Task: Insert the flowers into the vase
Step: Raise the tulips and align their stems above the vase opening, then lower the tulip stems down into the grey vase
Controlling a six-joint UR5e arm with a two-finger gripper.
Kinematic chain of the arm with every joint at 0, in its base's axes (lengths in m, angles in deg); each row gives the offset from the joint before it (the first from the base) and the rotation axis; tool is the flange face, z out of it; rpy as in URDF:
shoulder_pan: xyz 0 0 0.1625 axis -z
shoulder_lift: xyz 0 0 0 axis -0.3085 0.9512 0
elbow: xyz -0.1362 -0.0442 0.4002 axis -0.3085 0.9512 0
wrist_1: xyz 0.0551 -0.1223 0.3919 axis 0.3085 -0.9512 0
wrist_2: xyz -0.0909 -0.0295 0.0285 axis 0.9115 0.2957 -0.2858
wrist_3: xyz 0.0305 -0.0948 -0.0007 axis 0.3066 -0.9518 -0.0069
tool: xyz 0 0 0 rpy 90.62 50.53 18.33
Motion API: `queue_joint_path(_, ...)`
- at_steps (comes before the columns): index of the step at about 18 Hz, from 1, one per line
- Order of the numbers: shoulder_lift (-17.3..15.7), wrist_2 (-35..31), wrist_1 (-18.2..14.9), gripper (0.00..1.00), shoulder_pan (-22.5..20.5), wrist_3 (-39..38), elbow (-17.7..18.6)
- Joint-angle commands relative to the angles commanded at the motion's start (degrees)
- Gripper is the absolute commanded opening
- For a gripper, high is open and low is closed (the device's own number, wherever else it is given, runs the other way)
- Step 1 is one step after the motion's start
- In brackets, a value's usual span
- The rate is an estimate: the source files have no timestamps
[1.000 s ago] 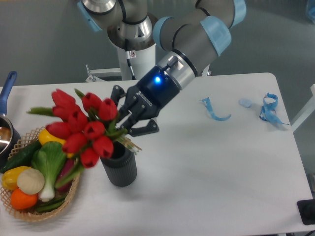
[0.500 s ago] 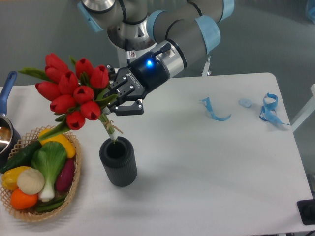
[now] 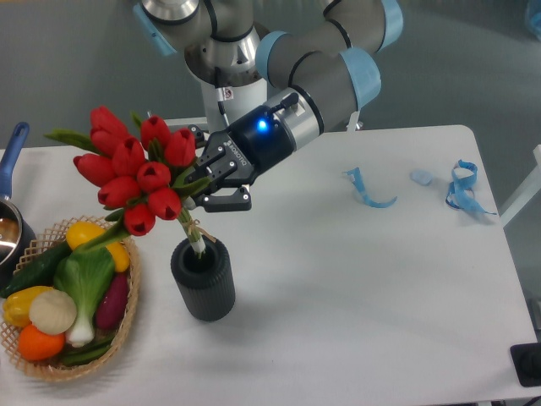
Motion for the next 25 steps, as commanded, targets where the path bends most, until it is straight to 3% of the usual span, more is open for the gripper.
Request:
queue_joint_path(12, 5.8, -0.7, 0.0, 0.07, 0.3, 1.5, 1.6)
queue_joint_path(20, 7.4, -0.7, 0.0, 0.07, 0.3, 9.0, 6.2)
queue_joint_path(25, 7.8, -0.8, 0.0, 0.08, 0.3, 9.8, 6.4)
